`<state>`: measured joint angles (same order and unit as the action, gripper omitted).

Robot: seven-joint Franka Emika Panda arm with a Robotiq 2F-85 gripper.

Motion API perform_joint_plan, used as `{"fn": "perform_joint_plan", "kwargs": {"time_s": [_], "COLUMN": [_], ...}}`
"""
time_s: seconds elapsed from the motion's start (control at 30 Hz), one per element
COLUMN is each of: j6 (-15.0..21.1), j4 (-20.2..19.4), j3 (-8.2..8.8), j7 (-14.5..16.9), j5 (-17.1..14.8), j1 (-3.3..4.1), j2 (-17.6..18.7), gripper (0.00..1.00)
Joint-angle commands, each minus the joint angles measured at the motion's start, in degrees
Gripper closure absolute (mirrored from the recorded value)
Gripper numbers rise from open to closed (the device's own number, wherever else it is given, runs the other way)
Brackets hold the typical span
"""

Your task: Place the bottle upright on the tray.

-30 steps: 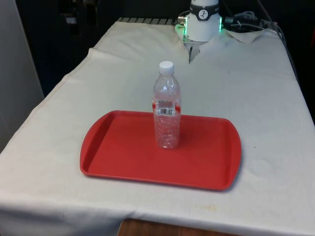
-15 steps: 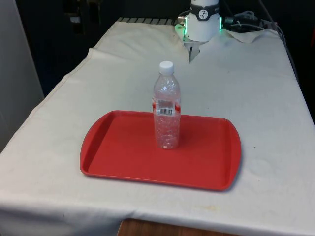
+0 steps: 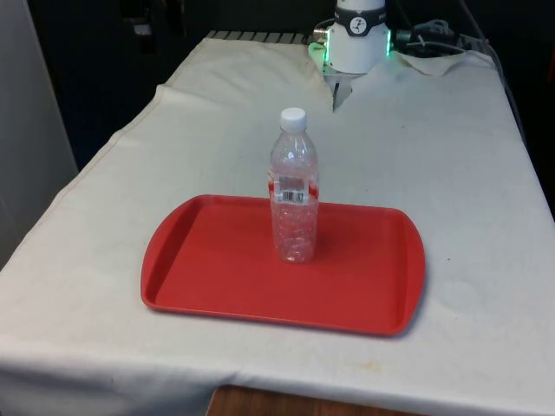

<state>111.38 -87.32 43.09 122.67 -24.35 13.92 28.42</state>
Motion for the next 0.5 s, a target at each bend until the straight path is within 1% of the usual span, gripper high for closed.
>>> {"fn": "perform_joint_plan", "kwargs": {"time_s": [0.0, 0.07, 0.1, 0.13, 0.37, 0.4, 0.43, 0.47], "j6": [1.43, 1.49, 0.0, 1.49, 1.49, 0.0, 1.55, 1.55], "j4": [-2.75, -3.21, -0.86, -3.5, -5.84, -3.61, -6.13, -6.36], "j3": [0.86, 0.86, 0.0, 0.86, 0.57, -0.29, 0.52, 0.46], "j7": [0.46, 0.4, 0.0, 0.4, 0.34, 0.0, 0.29, 0.29], "j5": [1.2, 1.32, 0.17, 1.38, 2.18, 1.09, 2.29, 2.41], "j1": [1.03, 1.15, 0.17, 1.2, 1.43, 0.46, 1.43, 1.43], "j2": [-2.12, -2.58, -0.74, -2.81, -4.87, -3.09, -5.16, -5.39], "gripper": [0.0, 0.0, 0.0, 0.0, 0.0, 0.0, 0.0, 0.0]}}
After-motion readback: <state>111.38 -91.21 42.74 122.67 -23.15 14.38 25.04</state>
